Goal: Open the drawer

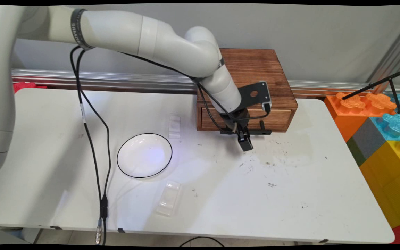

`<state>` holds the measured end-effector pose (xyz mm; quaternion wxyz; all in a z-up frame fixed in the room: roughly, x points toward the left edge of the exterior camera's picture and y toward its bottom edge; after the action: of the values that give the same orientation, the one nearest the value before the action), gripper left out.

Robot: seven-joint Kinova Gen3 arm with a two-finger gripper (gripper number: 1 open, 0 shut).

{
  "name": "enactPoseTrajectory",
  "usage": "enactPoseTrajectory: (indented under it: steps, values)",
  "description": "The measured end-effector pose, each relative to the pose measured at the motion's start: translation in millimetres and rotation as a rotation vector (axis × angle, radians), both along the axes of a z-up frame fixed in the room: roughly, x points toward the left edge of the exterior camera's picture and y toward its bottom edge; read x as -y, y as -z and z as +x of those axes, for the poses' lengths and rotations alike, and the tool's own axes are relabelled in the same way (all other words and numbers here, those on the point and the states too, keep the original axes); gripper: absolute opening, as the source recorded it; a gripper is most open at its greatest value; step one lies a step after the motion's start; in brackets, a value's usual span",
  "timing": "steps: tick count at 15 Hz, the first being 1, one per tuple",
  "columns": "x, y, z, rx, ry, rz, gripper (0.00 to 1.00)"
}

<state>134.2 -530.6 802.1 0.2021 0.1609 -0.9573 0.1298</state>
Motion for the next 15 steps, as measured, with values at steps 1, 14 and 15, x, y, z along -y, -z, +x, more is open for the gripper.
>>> enactPoseTrajectory:
  steps: [1,14,15]
  values:
    - [0.5,2.8,-1.1,0.003,0.002,-0.001,1.0]
    - [2.2,40.8,-14.7,0.033,0.057,-0.026,1.0]
    - [0.3,42.1,-16.1,0.031,0.062,-0.024,1.0]
